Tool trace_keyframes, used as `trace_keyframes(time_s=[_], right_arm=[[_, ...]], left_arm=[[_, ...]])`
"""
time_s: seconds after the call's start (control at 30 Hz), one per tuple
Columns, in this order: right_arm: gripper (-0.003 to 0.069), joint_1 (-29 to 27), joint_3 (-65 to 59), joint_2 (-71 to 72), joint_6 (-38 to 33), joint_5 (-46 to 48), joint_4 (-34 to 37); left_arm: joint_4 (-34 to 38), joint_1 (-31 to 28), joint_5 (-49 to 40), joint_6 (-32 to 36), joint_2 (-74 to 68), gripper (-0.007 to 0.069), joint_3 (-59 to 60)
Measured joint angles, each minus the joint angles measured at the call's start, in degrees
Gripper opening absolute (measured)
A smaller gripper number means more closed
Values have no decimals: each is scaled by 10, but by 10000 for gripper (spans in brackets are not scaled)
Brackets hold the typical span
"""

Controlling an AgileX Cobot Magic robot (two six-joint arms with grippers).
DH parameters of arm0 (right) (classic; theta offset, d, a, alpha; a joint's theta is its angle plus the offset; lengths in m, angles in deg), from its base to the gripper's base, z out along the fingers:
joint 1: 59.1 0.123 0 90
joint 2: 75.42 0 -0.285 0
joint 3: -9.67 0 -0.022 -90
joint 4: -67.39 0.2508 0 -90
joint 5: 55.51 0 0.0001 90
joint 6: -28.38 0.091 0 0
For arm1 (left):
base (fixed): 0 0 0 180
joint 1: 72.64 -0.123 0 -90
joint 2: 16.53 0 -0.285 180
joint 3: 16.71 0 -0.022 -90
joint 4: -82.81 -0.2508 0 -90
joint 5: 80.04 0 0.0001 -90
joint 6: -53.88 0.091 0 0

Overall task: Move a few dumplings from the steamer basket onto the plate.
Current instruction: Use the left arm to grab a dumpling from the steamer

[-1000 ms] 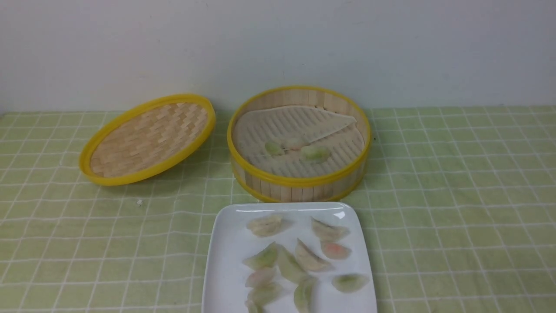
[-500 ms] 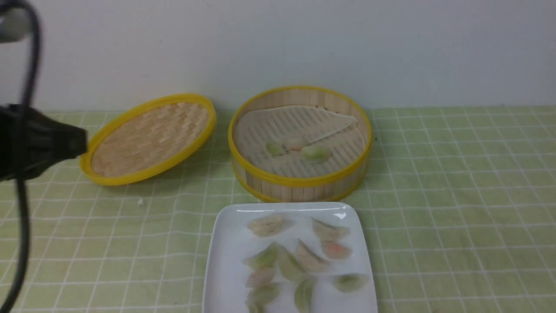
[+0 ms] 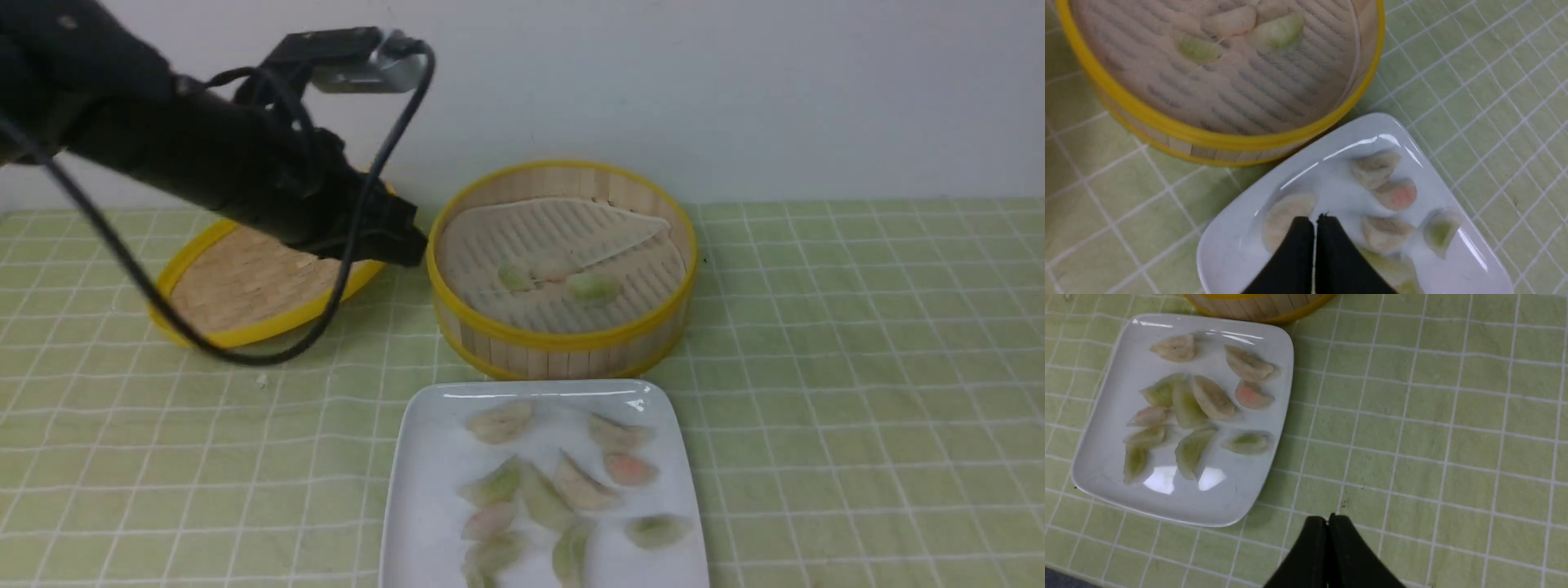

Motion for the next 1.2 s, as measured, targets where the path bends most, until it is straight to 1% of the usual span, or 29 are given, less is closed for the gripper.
trace_keyframes(time_s=[0.2, 0.23, 0.3, 0.37, 0.47, 0.67, 0.73, 0.8, 0.87, 0.93, 1.0, 1.03, 1.07, 1.2], right_arm=[[-14, 0, 4, -17, -2, 5, 11], [-14, 0, 3, -17, -2, 5, 12], [-14, 0, -3, -17, -3, 5, 12], [-14, 0, -12, -17, -3, 5, 12], [-14, 0, -25, -17, -2, 6, 13], [-14, 0, -36, -17, -2, 6, 19], [-14, 0, -36, -17, -2, 6, 23], [-14, 0, -36, -17, -2, 6, 27], [-14, 0, -36, -17, -2, 6, 27], [-14, 0, -36, -17, -2, 6, 28], [-14, 0, -36, -17, -2, 6, 28], [-14, 0, -36, -17, -2, 6, 28], [-14, 0, -36, -17, -2, 6, 28], [-14, 0, -36, -17, -2, 6, 28]], left_arm=[[-130, 59, -32, -22, -130, 4, -150], [-154, 69, -32, -25, -152, 21, -173], [-180, 82, -19, -29, -182, 57, -201], [-191, 91, -2, -32, -210, 126, -223], [-203, 97, 41, -34, -249, 268, -245], [-207, 97, 131, -45, -314, 516, -254], [-207, 97, 147, -45, -325, 542, -254], [-207, 97, 164, -45, -338, 553, -254], [-207, 97, 173, -47, -349, 541, -254], [-207, 97, 177, -48, -358, 480, -254], [-202, 97, 178, -49, -361, 377, -255], [-203, 97, 178, -49, -361, 301, -255], [-203, 97, 178, -49, -361, 291, -255], [-206, 97, 169, -49, -350, 295, -255]])
